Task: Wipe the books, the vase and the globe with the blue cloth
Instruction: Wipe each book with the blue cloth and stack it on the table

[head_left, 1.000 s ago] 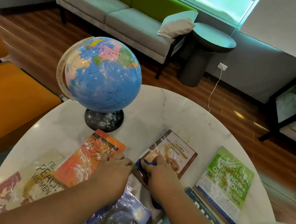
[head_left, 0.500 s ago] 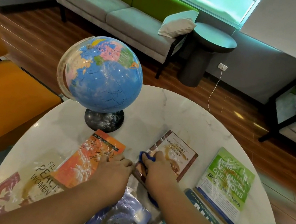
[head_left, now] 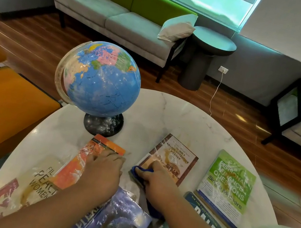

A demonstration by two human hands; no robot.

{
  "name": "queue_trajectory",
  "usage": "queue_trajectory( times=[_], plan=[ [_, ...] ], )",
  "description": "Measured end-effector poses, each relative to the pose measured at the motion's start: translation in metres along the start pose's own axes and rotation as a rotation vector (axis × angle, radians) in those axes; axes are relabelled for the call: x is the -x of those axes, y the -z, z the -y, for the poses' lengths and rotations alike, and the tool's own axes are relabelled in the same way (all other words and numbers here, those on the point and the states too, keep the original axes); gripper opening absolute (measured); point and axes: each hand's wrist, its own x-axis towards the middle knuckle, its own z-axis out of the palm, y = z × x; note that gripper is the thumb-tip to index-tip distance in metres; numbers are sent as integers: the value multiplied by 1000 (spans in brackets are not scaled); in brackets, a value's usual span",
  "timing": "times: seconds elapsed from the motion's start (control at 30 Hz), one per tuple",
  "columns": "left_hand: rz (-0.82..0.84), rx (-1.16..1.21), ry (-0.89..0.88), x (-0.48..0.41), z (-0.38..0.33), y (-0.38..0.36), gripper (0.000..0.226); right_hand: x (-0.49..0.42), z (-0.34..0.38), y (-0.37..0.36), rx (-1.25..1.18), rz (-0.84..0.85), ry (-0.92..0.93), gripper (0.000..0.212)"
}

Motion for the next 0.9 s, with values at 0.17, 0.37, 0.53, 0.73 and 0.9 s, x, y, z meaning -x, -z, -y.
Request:
queue_trajectory(
  times=[0.17, 0.37, 0.53, 0.73, 0.9],
  plan=[
    [-42, 48, 16, 4, -2, 0, 41, 6, 14, -1, 31, -33, -79, 51],
    [-11, 30, -45, -8, -21, -8, 50, 27, 11, 8, -180, 76, -239, 17],
    [35, 58, -100, -19, -43, -10, 52, 38, -43, 33, -247, -131, -456, 36],
    [225, 63, -8, -28, -89, -22, 119, 53, -68, 42, -155, -94, -521, 31],
    [313, 2, 116, -42, -104, -36, 139, 52, -72, 38, -166, -139, -504, 39]
  ],
)
